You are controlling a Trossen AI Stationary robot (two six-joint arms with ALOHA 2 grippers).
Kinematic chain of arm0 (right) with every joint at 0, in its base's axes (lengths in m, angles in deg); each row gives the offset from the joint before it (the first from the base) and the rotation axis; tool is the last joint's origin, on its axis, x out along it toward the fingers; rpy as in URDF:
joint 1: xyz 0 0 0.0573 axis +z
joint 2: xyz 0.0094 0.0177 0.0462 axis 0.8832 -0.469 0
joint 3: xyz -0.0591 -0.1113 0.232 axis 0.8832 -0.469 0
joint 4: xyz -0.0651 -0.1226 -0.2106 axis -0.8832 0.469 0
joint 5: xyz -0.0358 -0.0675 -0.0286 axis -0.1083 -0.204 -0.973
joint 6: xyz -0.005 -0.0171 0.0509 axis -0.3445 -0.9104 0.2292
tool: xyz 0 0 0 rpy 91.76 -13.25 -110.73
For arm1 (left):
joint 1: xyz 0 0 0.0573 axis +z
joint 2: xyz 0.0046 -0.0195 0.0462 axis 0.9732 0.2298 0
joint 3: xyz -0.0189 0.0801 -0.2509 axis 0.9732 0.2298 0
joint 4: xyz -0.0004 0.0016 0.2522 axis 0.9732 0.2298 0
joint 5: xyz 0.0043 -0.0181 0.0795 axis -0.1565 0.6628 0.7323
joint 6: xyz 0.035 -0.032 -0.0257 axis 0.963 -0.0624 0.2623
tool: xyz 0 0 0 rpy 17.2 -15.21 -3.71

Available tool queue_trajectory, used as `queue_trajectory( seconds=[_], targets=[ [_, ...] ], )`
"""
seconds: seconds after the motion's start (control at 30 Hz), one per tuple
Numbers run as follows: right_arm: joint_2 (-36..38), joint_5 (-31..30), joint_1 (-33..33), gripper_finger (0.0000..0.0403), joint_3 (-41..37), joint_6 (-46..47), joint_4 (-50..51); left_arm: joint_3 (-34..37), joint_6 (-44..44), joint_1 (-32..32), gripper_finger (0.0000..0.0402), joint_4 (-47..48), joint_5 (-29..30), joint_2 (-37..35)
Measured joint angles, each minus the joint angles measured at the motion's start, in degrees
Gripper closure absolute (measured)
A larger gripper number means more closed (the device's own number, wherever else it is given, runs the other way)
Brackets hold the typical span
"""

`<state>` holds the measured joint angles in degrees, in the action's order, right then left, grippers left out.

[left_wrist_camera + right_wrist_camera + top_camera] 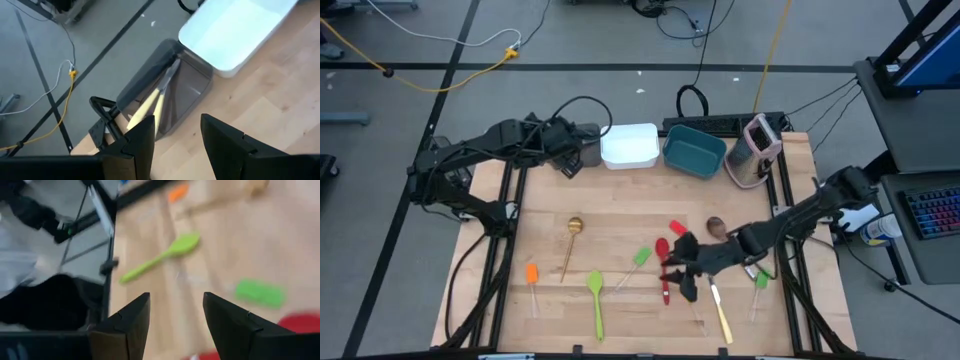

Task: Pick & Place Kitchen Items
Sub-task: Put the yellow table knife into the black bin

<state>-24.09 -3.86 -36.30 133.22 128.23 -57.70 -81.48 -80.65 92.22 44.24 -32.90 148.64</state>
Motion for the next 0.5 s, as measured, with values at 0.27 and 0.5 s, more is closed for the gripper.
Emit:
queue_trajectory(
  seconds=[0.27, 0.5],
  targets=[
    [-3.6, 8.3, 1.5, 0.0222, -0.1, 23.5, 1.8, 0.0, 2.0, 0.0, 0.0236, -5.2, 2.1, 0.0],
    [-3.6, 12.2, 5.1, 0.0222, -0.1, 42.6, 5.6, 0.0, 4.8, -0.1, 0.0236, -9.7, 2.2, 0.0]
  ],
)
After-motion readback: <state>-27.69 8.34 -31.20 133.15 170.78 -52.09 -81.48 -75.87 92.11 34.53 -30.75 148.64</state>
